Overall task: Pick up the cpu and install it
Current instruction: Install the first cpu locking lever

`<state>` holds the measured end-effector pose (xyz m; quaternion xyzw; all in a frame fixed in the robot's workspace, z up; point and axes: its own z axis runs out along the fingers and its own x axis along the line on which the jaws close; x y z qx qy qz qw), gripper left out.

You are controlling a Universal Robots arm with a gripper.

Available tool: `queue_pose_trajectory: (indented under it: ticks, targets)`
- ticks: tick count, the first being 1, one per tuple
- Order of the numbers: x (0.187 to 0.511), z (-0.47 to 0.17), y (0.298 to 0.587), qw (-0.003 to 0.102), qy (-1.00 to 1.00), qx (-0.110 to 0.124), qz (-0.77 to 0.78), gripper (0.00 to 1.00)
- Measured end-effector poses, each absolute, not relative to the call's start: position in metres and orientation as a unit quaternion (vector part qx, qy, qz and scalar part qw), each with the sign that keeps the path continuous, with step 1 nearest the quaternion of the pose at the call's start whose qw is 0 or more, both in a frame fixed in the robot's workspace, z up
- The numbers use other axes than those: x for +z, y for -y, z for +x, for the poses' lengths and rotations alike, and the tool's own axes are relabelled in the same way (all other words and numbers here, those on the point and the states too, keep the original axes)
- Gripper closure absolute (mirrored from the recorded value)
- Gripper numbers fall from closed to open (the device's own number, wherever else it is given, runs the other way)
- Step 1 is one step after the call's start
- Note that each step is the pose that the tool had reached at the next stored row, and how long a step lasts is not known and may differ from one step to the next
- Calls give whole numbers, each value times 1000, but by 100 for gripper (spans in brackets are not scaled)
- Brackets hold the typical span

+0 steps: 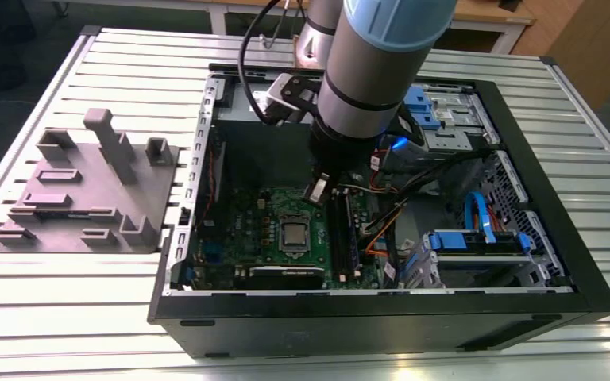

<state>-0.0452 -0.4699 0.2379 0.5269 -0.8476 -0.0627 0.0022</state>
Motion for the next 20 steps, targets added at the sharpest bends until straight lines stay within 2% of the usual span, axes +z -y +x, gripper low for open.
queue_pose_trajectory:
  ticks: [20]
  targets:
    - [238,-46,472,8,816,-60,575,90]
